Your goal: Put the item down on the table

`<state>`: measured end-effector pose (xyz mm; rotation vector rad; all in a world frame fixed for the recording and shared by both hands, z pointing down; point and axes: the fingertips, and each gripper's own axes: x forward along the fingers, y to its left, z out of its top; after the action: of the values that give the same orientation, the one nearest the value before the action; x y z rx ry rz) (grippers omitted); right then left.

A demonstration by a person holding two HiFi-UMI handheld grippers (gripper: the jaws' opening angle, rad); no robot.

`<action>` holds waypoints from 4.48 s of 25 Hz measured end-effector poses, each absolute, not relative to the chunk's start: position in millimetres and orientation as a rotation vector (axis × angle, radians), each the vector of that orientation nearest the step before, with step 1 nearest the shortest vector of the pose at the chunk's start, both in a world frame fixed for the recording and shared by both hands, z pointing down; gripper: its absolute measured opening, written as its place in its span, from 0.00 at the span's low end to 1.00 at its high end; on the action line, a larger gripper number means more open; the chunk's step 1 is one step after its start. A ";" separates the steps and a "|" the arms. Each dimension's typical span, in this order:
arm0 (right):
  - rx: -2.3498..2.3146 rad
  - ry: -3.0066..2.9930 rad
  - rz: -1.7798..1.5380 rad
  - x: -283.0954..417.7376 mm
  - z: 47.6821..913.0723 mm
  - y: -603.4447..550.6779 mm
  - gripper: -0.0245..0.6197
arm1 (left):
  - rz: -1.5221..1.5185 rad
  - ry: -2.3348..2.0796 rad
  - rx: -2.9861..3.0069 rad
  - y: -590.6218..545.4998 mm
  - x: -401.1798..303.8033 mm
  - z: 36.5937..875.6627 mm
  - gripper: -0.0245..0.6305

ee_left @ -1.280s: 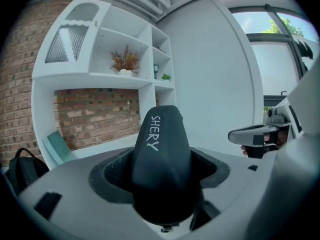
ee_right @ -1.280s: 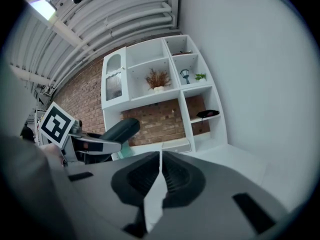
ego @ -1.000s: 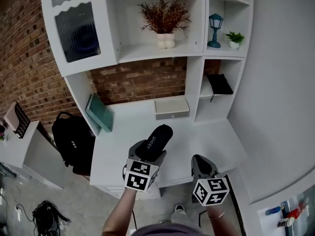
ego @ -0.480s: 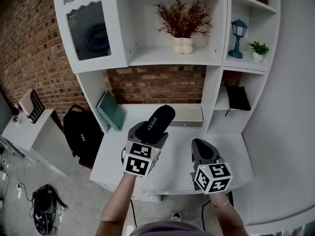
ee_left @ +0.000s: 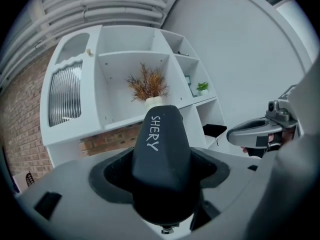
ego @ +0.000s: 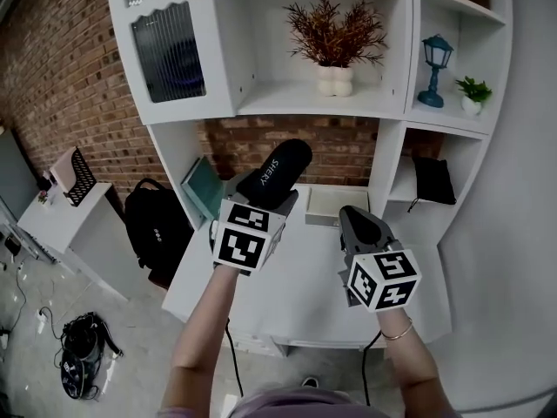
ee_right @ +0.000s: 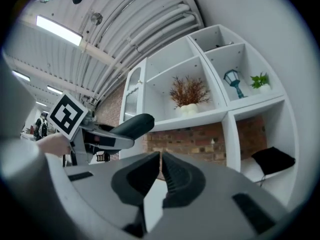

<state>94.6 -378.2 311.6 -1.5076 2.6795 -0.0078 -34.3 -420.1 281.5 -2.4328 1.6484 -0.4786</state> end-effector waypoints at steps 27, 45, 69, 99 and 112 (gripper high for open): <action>-1.455 2.685 0.282 37.9 211.7 -462.2 0.05 | -0.598 1.620 -2.151 -546.2 -42.4 141.7 0.56; -1.498 2.676 0.301 43.5 210.3 -485.6 0.05 | -0.912 1.622 -2.145 -623.9 -45.4 154.9 0.56; -1.521 2.679 0.278 55.2 219.2 -493.6 0.05 | -0.943 1.583 -2.455 -651.2 -35.2 184.9 0.57; -1.501 2.665 0.202 59.2 217.8 -467.7 0.05 | -0.162 1.674 -2.398 -576.5 -53.7 127.1 0.53; -1.492 2.631 0.143 80.3 230.2 -425.4 0.05 | -0.061 1.631 -2.373 -493.1 -38.7 180.2 0.30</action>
<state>80.3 -425.4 230.2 -1.4920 2.6313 0.1435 -38.7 -493.1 180.2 -2.3732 1.6315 -0.0606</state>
